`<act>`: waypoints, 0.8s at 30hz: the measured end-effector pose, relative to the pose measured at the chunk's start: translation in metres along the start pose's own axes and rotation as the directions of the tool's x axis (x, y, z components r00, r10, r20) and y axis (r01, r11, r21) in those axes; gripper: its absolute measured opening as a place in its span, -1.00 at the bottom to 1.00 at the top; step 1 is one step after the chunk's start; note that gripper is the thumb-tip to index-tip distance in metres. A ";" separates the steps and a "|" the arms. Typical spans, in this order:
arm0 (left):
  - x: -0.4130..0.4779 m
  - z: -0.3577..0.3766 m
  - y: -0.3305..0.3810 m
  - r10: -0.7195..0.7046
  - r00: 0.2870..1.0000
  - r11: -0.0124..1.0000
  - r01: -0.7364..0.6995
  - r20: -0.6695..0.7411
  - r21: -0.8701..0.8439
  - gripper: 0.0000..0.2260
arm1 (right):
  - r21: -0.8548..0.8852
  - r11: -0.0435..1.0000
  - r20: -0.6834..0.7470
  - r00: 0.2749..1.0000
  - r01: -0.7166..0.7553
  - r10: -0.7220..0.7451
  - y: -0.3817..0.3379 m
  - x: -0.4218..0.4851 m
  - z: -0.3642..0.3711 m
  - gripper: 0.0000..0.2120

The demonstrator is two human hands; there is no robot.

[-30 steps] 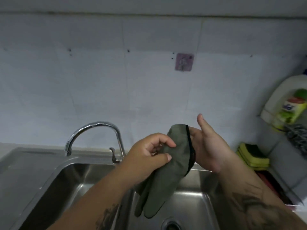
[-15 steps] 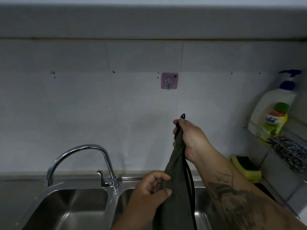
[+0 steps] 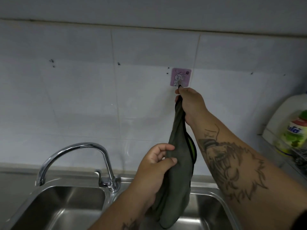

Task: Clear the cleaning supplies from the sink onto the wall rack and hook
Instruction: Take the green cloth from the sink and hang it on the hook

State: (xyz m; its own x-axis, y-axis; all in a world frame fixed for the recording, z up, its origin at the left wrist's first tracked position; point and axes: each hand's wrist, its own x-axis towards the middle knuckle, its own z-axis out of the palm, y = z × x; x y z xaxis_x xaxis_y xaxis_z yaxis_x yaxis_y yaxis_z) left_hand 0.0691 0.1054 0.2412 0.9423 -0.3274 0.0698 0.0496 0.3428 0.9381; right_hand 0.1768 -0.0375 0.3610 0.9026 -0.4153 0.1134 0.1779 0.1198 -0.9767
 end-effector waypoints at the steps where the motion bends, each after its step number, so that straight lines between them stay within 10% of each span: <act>1: 0.002 0.000 -0.001 0.002 1.000 1.000 -0.002 0.000 -0.003 -0.77 | 0.006 1.000 -0.004 1.000 0.016 -0.016 0.000 0.003 0.001 -0.77; 24: 0.027 -0.018 -0.017 0.027 0.999 1.000 -0.027 -0.022 0.007 -0.77 | -0.333 0.920 -0.039 0.972 0.205 -0.231 0.026 0.026 0.006 -0.74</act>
State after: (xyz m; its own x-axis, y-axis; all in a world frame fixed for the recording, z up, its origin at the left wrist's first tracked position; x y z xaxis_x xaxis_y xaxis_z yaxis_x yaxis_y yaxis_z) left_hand 0.1003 0.1070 0.2213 0.9503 -0.2987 0.0880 0.0217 0.3453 0.9382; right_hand 0.2075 -0.0396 0.3392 0.8211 -0.4668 0.3284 0.2179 -0.2754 -0.9363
